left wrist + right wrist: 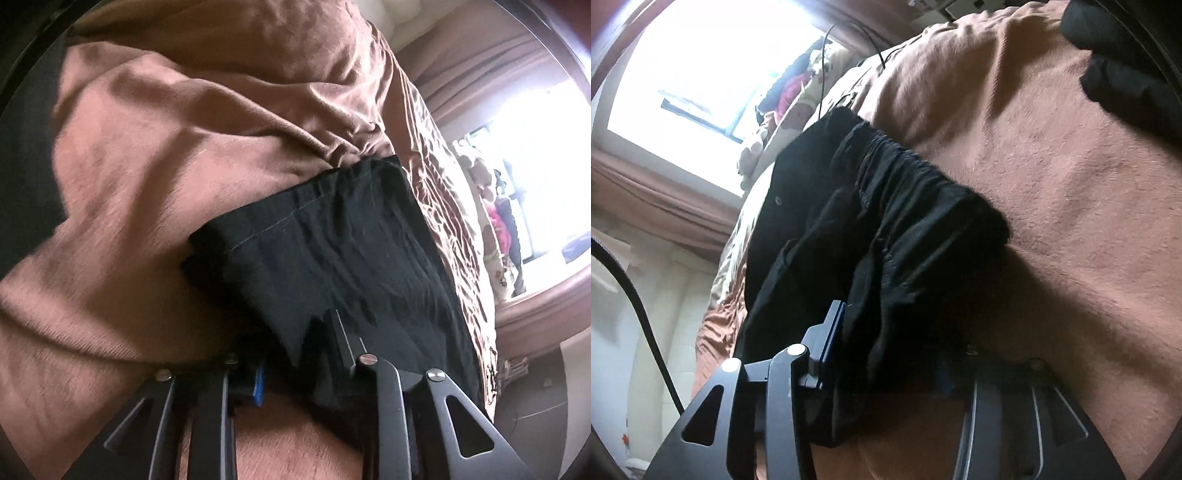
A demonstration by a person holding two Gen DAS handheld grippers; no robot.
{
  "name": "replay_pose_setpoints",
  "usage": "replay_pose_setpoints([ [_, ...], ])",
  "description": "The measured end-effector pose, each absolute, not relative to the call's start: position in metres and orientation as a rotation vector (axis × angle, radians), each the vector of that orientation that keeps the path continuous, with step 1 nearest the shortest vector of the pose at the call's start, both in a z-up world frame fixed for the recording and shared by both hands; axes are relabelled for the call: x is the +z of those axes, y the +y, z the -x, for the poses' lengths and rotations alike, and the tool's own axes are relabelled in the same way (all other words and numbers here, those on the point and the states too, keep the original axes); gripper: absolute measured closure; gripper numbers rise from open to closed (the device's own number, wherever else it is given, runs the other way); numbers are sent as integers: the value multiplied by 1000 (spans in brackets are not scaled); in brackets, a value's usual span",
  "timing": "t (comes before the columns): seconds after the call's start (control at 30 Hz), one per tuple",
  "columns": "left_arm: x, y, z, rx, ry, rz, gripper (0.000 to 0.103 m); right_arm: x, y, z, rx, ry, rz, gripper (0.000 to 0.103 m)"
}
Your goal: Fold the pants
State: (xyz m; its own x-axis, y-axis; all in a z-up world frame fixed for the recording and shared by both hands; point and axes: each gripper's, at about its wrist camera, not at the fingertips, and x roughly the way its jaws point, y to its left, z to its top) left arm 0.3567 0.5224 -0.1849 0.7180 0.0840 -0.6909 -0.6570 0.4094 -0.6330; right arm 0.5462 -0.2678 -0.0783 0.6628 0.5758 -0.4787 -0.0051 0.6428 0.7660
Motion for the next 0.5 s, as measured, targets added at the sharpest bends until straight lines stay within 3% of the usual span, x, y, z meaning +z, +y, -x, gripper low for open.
replay_pose_setpoints([
  [0.1, -182, 527, -367, 532, 641, 1012, 74, -77, -266, -557, 359, 784, -815, 63],
  [0.17, -178, 528, -368, 555, 638, 985, 94, -74, -268, -560, 340, 780, -821, 75],
  [0.2, -172, 527, -369, 554, 635, 957, 94, -74, -269, -562, 328, 776, -816, 89],
  [0.23, -169, 527, -369, 555, 631, 939, 96, -70, -270, -562, 329, 768, -811, 91],
  [0.5, -114, 520, -354, 552, 552, 886, 97, -3, -259, -543, 332, 678, -772, 95],
])
